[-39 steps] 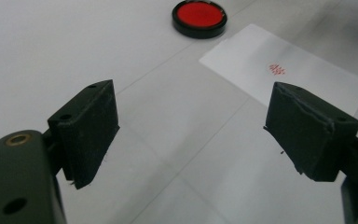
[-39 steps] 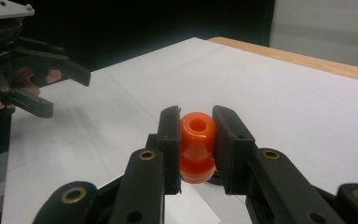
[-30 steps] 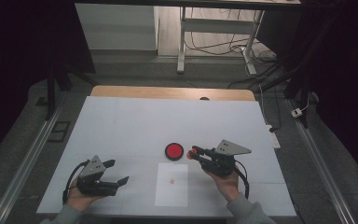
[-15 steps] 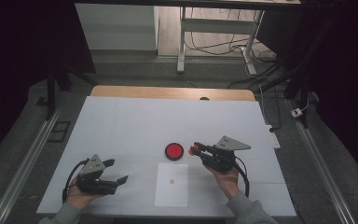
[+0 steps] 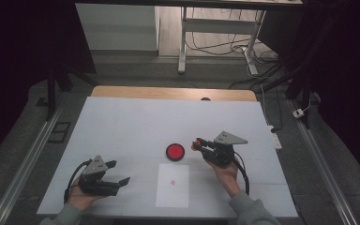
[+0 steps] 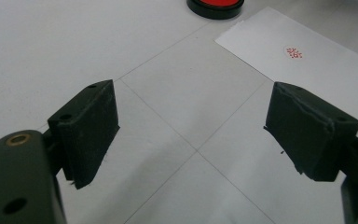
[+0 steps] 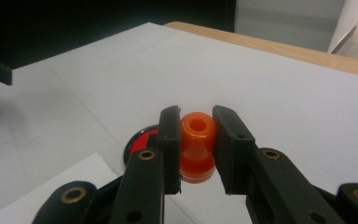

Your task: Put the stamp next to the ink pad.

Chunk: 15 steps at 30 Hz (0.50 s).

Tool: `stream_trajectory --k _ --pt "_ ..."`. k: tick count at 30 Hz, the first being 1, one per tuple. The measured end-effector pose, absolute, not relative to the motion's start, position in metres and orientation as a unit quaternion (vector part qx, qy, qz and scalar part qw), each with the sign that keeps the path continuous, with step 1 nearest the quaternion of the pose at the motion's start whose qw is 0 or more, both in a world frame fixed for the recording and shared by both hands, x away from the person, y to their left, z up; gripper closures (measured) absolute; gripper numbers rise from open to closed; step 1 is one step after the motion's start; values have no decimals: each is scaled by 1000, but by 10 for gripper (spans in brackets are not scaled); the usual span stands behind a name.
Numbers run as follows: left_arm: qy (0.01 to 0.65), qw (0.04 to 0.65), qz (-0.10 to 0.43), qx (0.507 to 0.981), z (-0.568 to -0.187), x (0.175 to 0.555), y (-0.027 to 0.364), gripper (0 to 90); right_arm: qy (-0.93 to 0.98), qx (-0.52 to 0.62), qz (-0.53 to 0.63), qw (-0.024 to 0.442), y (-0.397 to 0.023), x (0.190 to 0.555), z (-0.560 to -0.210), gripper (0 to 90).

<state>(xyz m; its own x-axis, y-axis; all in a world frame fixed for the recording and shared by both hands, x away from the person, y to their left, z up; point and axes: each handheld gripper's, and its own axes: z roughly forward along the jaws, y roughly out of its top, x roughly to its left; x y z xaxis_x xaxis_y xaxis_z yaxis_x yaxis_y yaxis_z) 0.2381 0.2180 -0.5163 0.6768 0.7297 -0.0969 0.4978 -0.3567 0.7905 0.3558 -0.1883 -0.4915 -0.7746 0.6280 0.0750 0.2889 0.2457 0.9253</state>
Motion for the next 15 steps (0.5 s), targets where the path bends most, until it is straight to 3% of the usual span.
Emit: stream_trajectory --k 15 --pt "381 420 135 813 -519 237 219 170 798 325 482 157 -175 385 -520 723"
